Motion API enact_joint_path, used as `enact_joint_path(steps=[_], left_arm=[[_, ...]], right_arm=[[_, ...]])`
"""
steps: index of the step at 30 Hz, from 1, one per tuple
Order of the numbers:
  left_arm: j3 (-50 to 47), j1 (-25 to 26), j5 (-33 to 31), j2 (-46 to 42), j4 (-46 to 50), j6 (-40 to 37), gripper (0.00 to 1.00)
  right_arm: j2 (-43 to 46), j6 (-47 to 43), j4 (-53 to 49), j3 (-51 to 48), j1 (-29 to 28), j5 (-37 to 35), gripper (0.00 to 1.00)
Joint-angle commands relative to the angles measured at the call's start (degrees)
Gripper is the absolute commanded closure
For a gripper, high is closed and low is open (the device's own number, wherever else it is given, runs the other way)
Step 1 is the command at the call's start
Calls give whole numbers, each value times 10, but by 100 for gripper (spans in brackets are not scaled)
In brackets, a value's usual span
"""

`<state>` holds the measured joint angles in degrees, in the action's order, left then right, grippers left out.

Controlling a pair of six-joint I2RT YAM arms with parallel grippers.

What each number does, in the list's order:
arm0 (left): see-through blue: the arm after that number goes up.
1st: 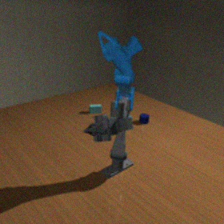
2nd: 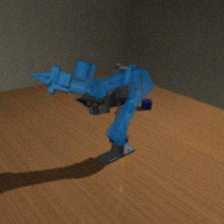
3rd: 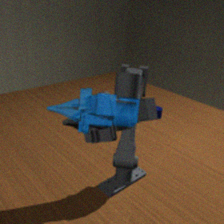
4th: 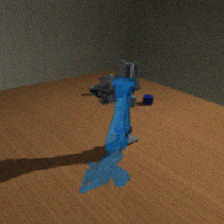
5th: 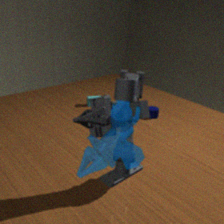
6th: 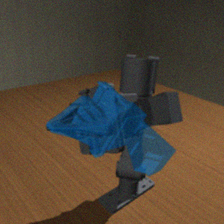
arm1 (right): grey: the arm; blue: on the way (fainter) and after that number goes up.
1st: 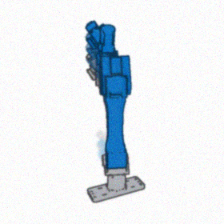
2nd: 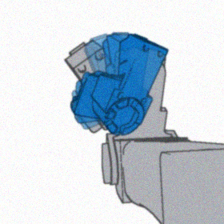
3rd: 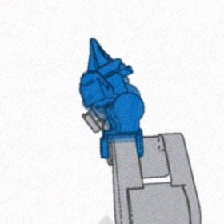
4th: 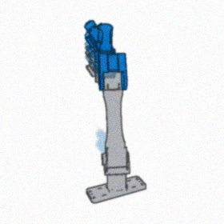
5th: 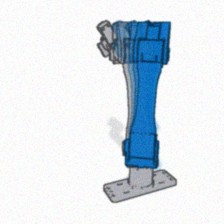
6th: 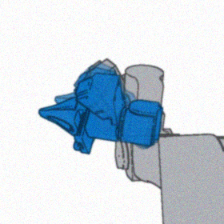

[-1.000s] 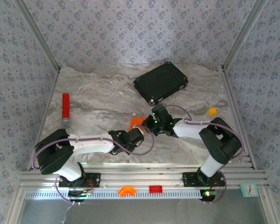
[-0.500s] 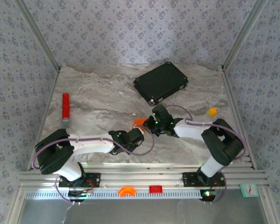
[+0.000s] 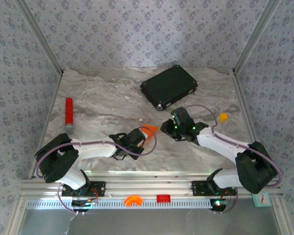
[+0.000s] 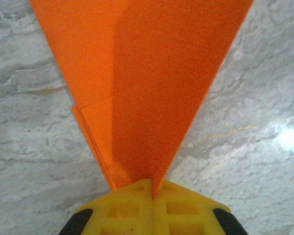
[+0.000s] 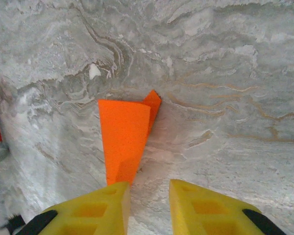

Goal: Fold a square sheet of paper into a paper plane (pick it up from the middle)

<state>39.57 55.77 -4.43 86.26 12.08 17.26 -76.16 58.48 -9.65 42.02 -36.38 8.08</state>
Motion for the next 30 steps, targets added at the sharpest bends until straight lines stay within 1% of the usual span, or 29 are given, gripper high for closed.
enact_joint_path(steps=[1, 3, 4, 5, 7, 10, 18, 23, 30], left_arm=[[-26, -28, 112, 11, -30, 21, 93], [-27, -41, 146, 15, -35, 23, 93], [-28, -49, 166, 19, -42, 25, 93], [-28, -57, 185, 22, -46, 27, 93], [-29, -76, 212, 30, -54, 34, 93], [-36, -97, 254, 39, -76, 43, 93], [-53, -136, 323, 56, -115, 60, 94], [-67, -157, 349, 61, -138, 77, 95], [-77, -170, 362, 70, -157, 97, 97]], right_arm=[[-3, -59, 18, -10, -17, -6, 72], [-19, -79, 20, -1, -27, 9, 78], [-32, -90, 29, 4, -33, 30, 80], [-42, -89, 36, 7, -35, 47, 80], [-70, -77, 79, 3, -36, 100, 84], [-108, -52, 148, -6, -39, 139, 91], [-184, -10, 257, 3, -38, 183, 95], [-216, 1, 274, 12, -29, 190, 95], [-241, 5, 289, 18, -19, 197, 95]])
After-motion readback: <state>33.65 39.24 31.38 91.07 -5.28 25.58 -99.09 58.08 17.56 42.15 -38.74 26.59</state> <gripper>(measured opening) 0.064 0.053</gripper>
